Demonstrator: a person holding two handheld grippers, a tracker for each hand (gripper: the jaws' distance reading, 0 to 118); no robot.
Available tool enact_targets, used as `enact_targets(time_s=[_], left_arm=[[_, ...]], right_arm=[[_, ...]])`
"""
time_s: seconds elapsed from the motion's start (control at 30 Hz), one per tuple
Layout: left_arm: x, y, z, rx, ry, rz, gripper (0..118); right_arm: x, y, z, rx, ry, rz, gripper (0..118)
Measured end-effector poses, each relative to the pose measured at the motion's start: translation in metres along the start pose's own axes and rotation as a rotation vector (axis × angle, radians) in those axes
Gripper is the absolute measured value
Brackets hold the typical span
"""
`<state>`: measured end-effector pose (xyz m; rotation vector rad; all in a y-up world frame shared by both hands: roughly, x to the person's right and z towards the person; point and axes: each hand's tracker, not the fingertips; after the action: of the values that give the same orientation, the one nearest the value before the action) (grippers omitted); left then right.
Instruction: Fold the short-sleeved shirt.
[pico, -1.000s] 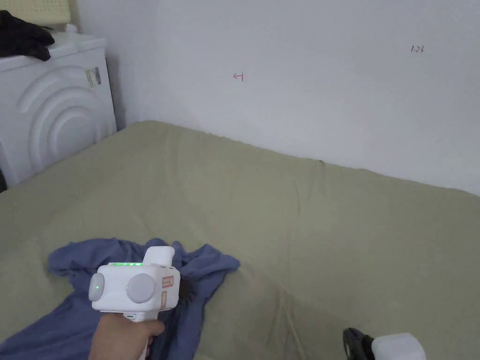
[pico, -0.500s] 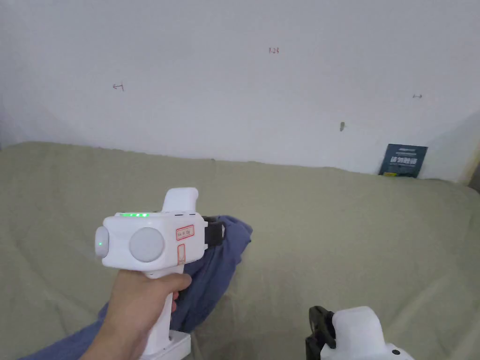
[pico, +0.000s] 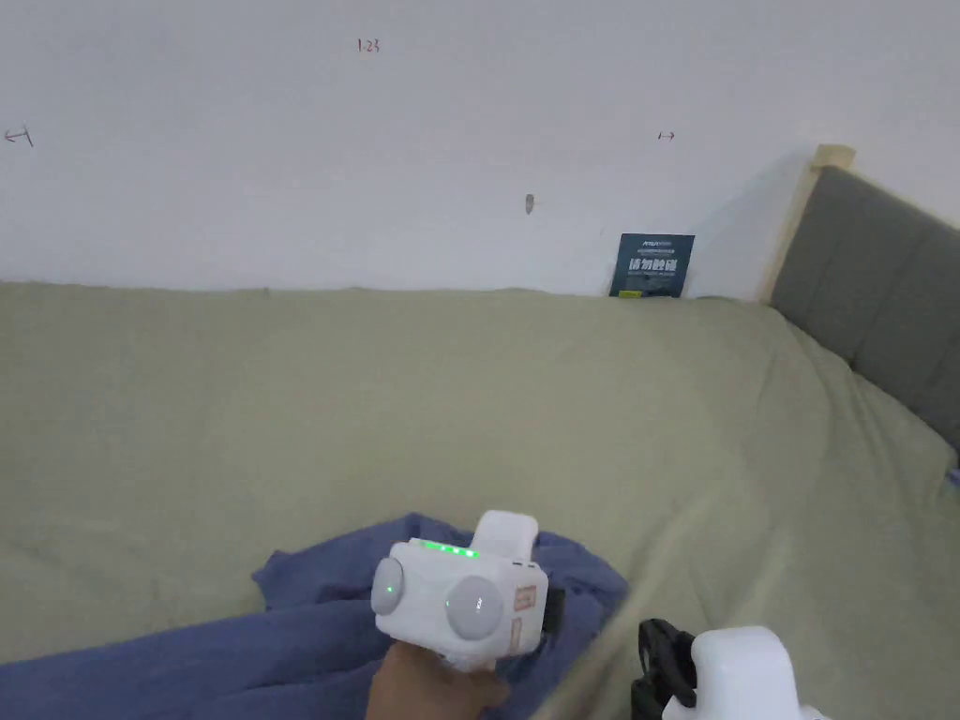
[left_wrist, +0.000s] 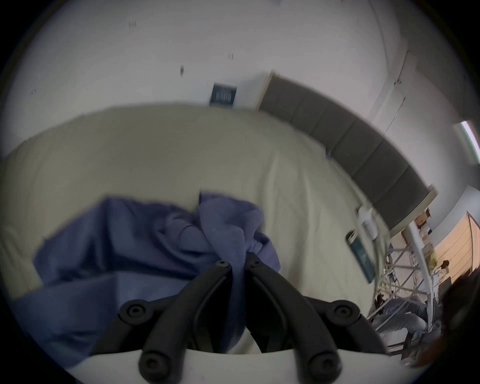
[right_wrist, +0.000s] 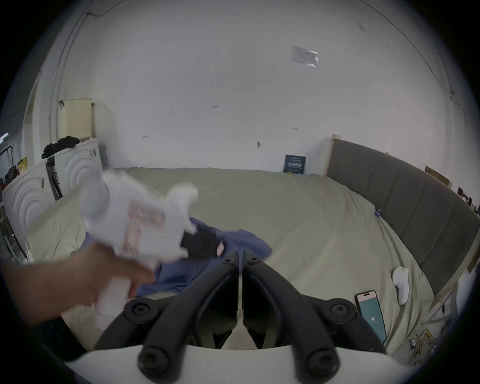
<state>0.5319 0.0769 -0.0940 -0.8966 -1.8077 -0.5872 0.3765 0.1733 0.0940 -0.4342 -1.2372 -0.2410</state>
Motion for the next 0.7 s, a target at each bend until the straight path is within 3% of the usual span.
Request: enact_targets(time_s=[0.1,0.13,0.17,0.2,0.23,0.47,0.63,0.67,0.7], left_arm=[[0.004,-0.023,-0.027,-0.033,0.021,0.027,9],[0.004,-0.025,-0.027,-0.027,0.023,0.035,25],[0.002,-0.025,-0.023,-0.018,0.029,0.041,60],[0.002,-0.022,-0.019,-0.017,0.026,0.044,108],[0.001,-0.021,-0.012,-0.02,0.019,0.046,116],[0.008,-0.066,0.147,0.217,0.07,-0.069,112],[-0.014,-0.151,0.246,0.283,0.255,-0.095,111],[-0.019,-0.169,0.263,0.291,0.31,-0.101,109],[-0.026,-0.184,0.278,0.301,0.335,-0.101,93]], right_arm=[[0.013,-0.002,-0.005,-0.011,-0.011,-0.002,3],[0.015,-0.002,-0.005,-0.01,-0.013,-0.002,3],[0.018,-0.001,-0.005,-0.006,-0.014,-0.002,3],[0.02,0.0,-0.006,-0.006,-0.011,-0.002,3],[0.02,0.0,-0.006,-0.009,-0.007,0.0,3],[-0.005,0.004,0.022,0.02,0.029,0.012,3],[-0.041,-0.011,0.044,0.025,0.082,0.018,3],[-0.05,-0.016,0.047,0.023,0.094,0.014,3],[-0.058,-0.02,0.049,0.02,0.106,0.012,3]])
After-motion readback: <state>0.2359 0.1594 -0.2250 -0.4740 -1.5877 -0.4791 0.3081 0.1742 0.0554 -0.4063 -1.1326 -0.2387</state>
